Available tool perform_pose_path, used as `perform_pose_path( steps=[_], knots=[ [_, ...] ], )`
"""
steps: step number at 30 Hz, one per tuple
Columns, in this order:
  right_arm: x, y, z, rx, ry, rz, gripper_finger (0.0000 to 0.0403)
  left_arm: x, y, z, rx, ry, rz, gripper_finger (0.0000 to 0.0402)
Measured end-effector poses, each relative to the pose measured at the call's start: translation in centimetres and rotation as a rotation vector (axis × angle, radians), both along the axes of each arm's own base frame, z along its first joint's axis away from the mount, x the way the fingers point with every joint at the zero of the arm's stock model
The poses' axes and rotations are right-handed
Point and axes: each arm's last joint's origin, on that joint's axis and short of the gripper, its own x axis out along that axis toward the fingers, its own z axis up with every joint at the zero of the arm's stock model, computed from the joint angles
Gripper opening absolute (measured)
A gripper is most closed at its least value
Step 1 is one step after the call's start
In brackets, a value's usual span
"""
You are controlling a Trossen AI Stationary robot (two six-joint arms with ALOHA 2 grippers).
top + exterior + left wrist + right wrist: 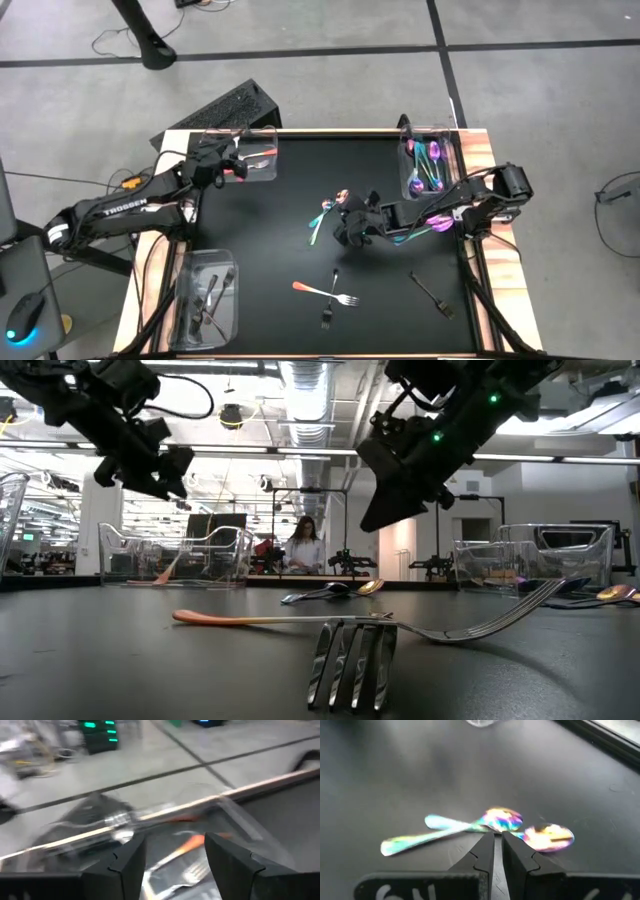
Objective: Sort silverware by color (type)
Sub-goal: Put the black fork into the bottom transparent bin
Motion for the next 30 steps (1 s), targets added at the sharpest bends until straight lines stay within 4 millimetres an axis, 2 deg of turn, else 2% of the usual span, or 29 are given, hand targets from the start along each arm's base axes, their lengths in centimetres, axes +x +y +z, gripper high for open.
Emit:
perform_pose_path(
  steps=[8,15,20,24,30],
  knots=[
    [-2.7,-0.1,-1.9,0.107,0.299,-0.056,0.0057,2.4,-1.9,1.3,-0.016,-0.148,-0.444,0.0190],
    [-5.4,1.6,-2.7,0.227,0.547,-0.057,0.0057,4.9,-4.1,-0.2,-0.009,-0.113,-0.555,0.0190],
    [-8.1,4.0,-2.8,0.316,0.760,-0.087,0.0057,6.5,-5.5,-1.6,-0.044,-0.048,-0.624,0.0189],
    [-10.1,6.8,-2.8,0.372,0.871,-0.060,0.0061,7.5,-6.2,-2.2,-0.034,-0.047,-0.638,0.0189],
    [-12.7,11.4,-2.8,0.456,0.899,-0.078,0.0108,8.9,-7.1,-2.1,0.042,-0.099,-0.674,0.0189]
  ],
)
